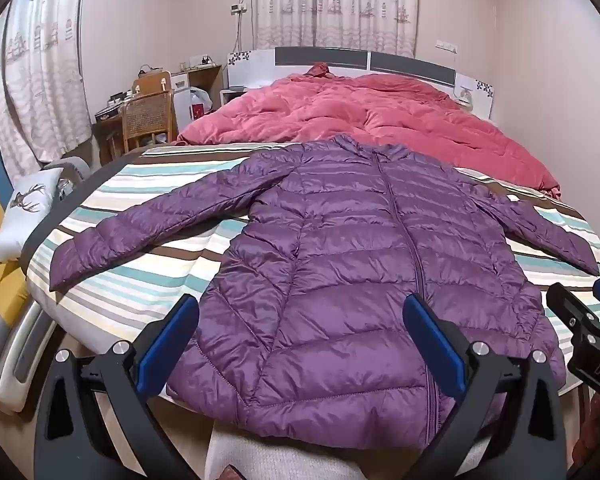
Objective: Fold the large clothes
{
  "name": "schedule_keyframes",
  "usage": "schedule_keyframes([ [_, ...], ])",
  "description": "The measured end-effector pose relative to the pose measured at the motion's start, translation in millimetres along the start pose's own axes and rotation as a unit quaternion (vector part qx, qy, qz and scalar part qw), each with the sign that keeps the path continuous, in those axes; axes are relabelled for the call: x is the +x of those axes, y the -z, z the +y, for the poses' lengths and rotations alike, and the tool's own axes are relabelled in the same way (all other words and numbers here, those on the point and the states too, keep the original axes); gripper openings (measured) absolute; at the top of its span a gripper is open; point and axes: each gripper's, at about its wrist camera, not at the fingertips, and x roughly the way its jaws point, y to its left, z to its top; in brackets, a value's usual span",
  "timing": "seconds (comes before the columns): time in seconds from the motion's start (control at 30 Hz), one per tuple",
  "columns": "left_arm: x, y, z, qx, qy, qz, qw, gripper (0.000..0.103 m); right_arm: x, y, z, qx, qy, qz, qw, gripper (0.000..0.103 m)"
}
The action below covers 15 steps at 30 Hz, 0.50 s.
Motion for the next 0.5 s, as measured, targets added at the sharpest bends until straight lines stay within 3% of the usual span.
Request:
schedule_keyframes([
  [0.5, 4.0, 0.9, 3.2, -0.003, -0.006, 0.004, 1.0000, 0.101, -0.8, -1.2, -2.0, -0.001, 0.001, 0.005, 1.000, 0.100],
])
